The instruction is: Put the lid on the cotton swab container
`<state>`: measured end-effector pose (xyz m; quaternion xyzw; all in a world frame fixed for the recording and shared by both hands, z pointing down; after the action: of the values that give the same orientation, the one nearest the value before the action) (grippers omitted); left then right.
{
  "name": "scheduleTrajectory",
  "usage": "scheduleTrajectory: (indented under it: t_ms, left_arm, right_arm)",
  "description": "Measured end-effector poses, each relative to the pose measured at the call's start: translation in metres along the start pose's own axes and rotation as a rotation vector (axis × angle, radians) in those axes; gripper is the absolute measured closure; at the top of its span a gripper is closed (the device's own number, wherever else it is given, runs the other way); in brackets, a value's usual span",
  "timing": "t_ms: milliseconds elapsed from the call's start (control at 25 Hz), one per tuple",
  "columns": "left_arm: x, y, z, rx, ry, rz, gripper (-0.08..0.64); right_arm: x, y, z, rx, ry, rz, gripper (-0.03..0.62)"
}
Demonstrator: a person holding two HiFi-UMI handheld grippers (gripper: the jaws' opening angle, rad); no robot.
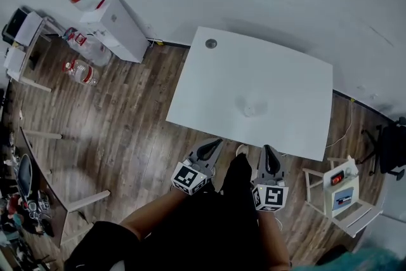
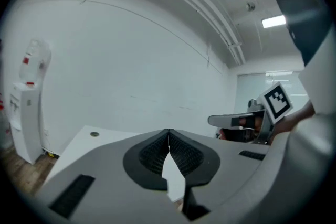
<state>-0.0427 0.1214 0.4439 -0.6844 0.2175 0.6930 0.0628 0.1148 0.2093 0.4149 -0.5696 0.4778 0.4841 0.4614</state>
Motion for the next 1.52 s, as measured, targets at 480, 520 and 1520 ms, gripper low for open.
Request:
scheduleTrajectory:
  t_ms: [480, 520, 1520]
  left_arm:
    - [-0.052, 0.045, -0.095, 0.114, 0.190, -0.025, 0.546]
    - [-0.055, 0.048, -0.098, 0.113, 0.193, -0.023, 0.546]
    - [-0.209, 0.071, -0.159, -0.311, 0.500, -0.066, 0.359]
  right_arm:
    - [0.002, -0.048, -0.102, 0.245, 0.048, 0.008, 0.560]
    - [0.000, -0.051, -0.108, 0.256, 0.057, 0.007, 0.560]
    - [-0.070, -0.075, -0.187, 0.358, 0.326, 0.085, 0.560]
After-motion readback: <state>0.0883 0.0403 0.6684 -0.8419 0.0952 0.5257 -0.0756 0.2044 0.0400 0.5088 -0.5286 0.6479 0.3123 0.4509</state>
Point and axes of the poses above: the fingertips, and each gripper's own axes: z backward along the fingers, y to its left, x out of its top, the point moved 4 cm from there along z, backward along the fingers, and after that the axes turned 7 degrees about -y, right-handed, at the moved point
